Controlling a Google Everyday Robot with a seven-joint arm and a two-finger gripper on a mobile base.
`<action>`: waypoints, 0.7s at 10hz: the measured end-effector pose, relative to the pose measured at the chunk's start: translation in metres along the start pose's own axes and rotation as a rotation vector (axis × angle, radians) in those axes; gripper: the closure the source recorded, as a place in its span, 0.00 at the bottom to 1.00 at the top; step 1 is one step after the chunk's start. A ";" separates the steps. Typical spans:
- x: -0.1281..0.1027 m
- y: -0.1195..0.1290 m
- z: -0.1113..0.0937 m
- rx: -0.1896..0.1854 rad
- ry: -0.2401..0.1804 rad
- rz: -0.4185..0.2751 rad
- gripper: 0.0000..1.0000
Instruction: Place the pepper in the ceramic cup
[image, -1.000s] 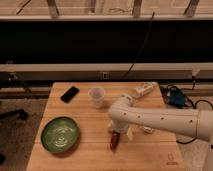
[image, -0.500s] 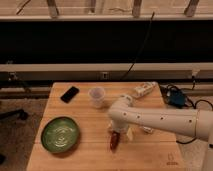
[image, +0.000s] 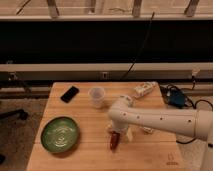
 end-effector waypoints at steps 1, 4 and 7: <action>0.000 0.000 0.001 -0.001 0.000 0.001 0.20; -0.001 -0.001 0.001 -0.005 0.005 -0.006 0.34; -0.006 -0.005 -0.003 0.009 -0.003 -0.028 0.63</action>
